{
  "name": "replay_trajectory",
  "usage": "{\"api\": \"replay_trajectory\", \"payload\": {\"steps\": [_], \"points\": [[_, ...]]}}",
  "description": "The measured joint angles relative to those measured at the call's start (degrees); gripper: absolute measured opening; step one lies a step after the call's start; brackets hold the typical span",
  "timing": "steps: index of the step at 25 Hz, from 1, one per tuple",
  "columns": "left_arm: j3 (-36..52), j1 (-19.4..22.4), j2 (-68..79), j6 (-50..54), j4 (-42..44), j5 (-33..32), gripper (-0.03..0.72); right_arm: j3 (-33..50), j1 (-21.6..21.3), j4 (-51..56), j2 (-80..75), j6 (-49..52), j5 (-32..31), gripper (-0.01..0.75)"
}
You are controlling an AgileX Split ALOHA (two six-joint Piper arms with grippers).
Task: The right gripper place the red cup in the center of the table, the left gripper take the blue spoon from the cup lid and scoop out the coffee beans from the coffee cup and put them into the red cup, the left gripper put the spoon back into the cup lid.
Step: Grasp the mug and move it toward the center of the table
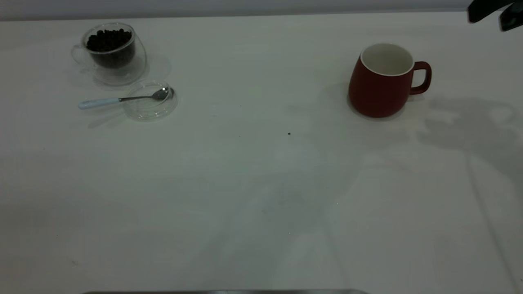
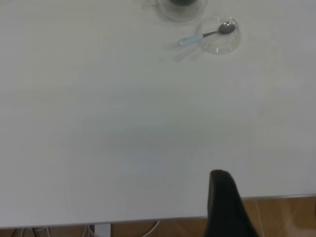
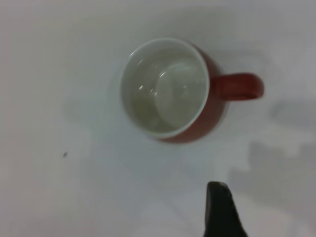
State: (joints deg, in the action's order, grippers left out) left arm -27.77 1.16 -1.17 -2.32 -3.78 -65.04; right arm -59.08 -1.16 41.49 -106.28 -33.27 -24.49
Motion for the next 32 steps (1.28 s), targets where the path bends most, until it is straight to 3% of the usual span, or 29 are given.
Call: {"api": "replay_trajectory", "payload": {"steps": [6, 20, 32], "points": [[0.0, 0.0, 0.0, -0.1, 0.0, 0.0, 0.487, -8.2, -0.1, 0.3, -11.1, 0.8, 1.0, 0.494], [0.0, 0.0, 0.0, -0.1, 0.0, 0.0, 0.487, -22.2, -1.0, 1.5, -29.1, 0.3, -7.6, 0.494], [0.0, 0.0, 0.0, -0.1, 0.0, 0.0, 0.487, -25.2, 7.1, 2.2, -30.7, -2.0, -7.5, 0.494]]}}
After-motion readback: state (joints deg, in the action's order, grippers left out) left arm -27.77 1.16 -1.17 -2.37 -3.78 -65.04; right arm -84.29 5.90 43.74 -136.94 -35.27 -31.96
